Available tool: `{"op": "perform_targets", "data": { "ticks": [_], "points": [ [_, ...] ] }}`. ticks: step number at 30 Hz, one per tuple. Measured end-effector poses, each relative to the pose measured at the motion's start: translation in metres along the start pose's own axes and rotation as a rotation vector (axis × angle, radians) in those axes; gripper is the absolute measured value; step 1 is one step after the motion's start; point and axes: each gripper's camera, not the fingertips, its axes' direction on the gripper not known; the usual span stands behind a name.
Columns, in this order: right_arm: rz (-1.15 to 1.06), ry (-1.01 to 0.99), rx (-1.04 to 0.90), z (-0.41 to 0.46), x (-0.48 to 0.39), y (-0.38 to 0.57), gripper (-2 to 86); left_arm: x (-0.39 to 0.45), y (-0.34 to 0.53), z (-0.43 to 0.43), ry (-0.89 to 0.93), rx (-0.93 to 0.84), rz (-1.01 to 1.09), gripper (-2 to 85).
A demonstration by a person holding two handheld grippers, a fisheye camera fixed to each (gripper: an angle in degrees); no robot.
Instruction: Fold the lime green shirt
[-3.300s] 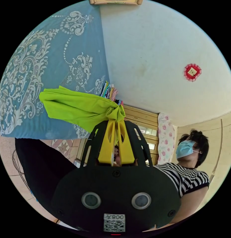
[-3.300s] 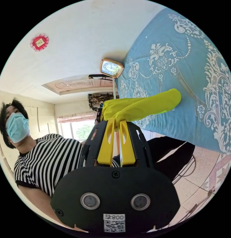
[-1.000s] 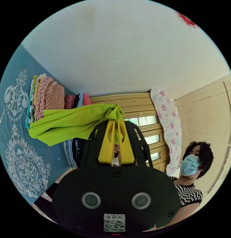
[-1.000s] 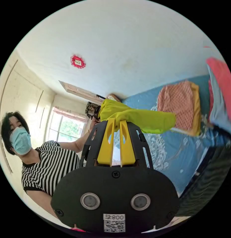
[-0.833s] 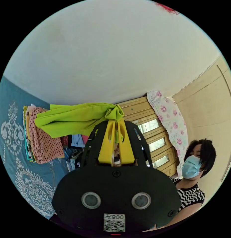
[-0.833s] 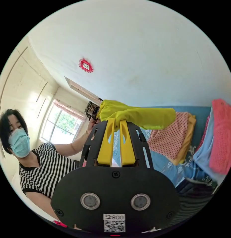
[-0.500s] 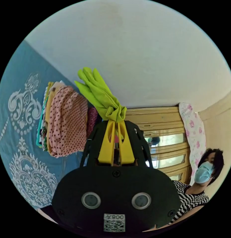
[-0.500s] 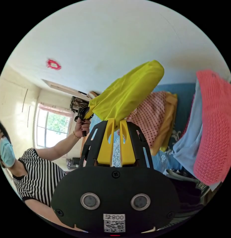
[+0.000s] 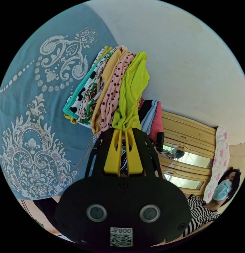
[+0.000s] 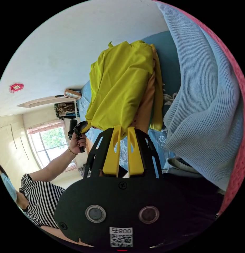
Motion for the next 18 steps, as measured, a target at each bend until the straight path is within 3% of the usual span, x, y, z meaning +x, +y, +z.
{"op": "perform_targets", "data": {
  "ticks": [9,13,18],
  "points": [
    [-0.055,0.323,0.069,-0.018,-0.071,0.02,1.7,-0.019,0.019,0.019,-0.022,0.024,0.006,2.0],
    [-0.172,0.313,0.148,-0.014,-0.111,0.037,0.5,-0.008,0.045,0.019,-0.064,0.061,0.084,0.7],
    [-0.177,0.38,0.008,0.051,-0.126,0.031,0.1,0.018,0.042,0.055,-0.166,0.014,0.232,0.3]
  ]
}}
